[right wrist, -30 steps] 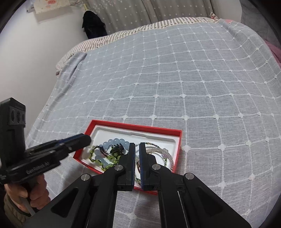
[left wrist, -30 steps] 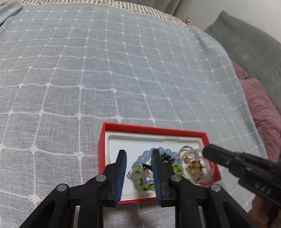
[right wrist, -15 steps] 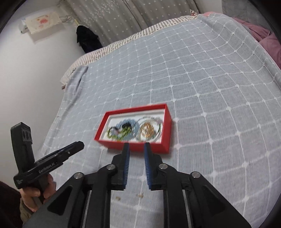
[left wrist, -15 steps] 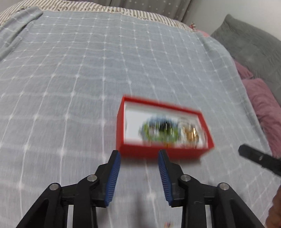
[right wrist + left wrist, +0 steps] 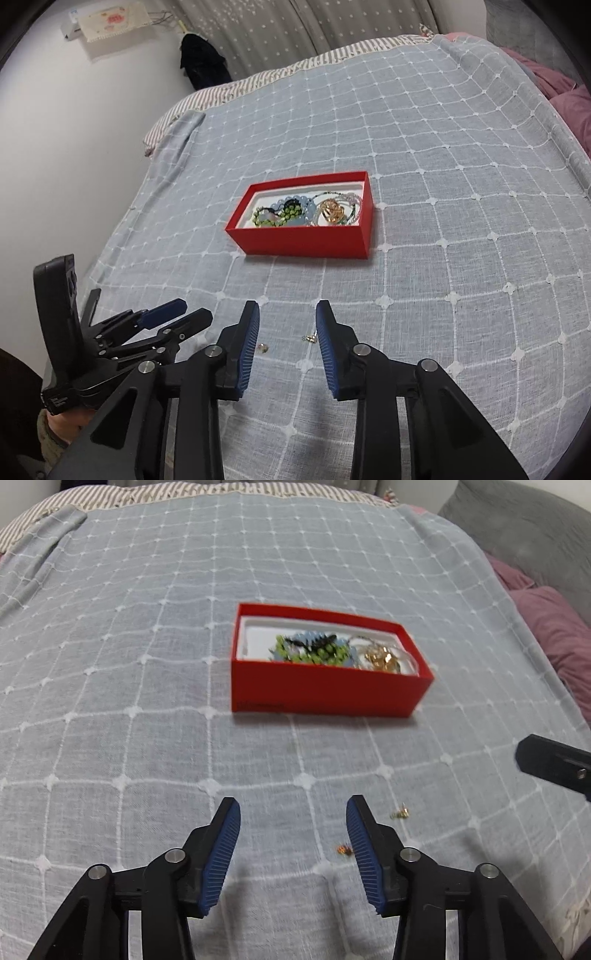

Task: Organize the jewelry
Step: 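Close the left tool on the gold charm while the right tool grasps a gold earring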

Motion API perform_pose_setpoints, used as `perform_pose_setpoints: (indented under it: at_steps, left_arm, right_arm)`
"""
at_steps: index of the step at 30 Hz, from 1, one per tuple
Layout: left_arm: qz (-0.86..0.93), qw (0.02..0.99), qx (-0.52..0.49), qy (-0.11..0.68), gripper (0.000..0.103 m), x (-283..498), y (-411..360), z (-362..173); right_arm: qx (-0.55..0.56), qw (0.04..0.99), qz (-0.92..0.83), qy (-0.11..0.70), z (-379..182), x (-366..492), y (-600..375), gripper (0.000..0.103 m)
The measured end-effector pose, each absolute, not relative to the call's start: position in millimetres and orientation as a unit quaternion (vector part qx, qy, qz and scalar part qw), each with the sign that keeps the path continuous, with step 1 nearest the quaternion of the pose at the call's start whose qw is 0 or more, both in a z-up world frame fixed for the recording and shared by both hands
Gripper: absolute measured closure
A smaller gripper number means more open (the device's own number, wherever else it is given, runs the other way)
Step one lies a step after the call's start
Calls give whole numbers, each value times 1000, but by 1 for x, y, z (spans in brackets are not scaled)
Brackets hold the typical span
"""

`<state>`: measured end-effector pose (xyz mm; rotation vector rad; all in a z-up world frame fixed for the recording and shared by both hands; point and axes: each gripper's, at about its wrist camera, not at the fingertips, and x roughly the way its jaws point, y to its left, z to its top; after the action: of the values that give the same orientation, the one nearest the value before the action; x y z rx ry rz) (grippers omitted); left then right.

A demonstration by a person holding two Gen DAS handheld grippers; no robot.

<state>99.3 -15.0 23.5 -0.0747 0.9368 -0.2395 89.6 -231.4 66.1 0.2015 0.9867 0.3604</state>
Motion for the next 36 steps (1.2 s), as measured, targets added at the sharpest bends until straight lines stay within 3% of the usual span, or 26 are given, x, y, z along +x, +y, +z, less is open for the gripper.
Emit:
perform_pose_setpoints:
  at_steps: [12, 17, 36]
  left_arm:
    - [-121, 864, -112, 476, 48, 105, 16, 13]
    - [-145, 860, -65, 485, 44, 99, -8, 3]
    - [-191, 859, 59, 470, 46, 87, -73, -28]
  right_arm:
    - [81, 839, 164, 512, 33, 99, -234, 66]
    - [78, 839, 161, 513, 32, 98, -235, 66]
    - [68, 833, 151, 529, 14, 103, -236, 67]
